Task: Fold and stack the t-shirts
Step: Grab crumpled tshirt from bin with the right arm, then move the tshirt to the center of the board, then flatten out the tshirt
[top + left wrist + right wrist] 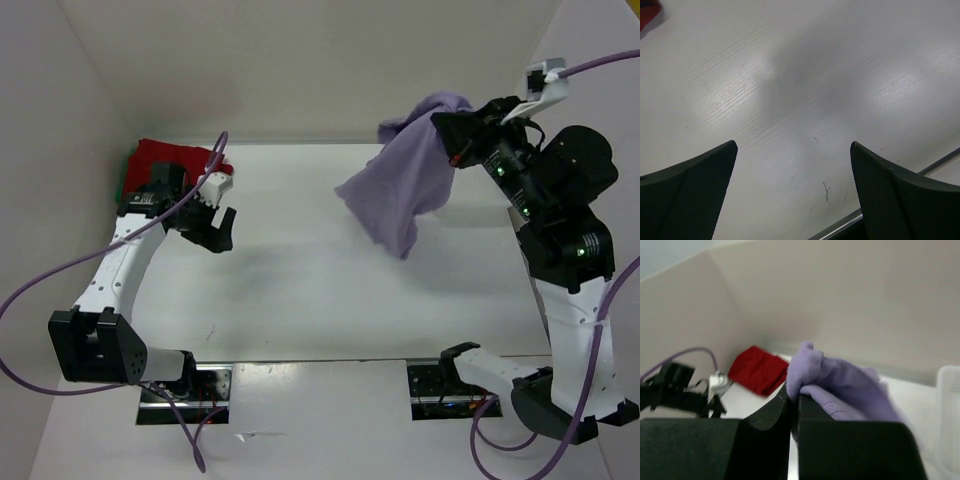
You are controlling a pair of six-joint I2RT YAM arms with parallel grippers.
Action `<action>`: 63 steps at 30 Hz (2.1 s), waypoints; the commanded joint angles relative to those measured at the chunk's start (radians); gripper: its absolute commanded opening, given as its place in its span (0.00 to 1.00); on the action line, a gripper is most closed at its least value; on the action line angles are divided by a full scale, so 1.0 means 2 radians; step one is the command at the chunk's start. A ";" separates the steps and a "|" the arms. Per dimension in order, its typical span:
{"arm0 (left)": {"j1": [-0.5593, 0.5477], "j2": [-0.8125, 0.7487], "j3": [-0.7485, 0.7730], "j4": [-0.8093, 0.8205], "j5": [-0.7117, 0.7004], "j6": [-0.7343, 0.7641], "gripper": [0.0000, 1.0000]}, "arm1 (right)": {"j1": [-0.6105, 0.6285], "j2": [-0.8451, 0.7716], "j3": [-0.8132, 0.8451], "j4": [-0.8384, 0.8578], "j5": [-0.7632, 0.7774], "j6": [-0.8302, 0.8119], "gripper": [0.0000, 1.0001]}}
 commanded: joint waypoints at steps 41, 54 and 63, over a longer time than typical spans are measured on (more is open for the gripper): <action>0.020 -0.048 -0.007 0.032 -0.048 -0.022 1.00 | 0.438 0.343 -0.376 -0.028 0.133 0.239 0.25; 0.020 -0.052 -0.007 0.032 -0.063 -0.027 1.00 | 0.468 0.170 -0.100 -0.078 0.083 0.169 0.00; 0.020 -0.052 0.003 0.032 -0.064 -0.027 1.00 | 0.251 0.060 -0.198 -0.138 0.006 0.160 0.00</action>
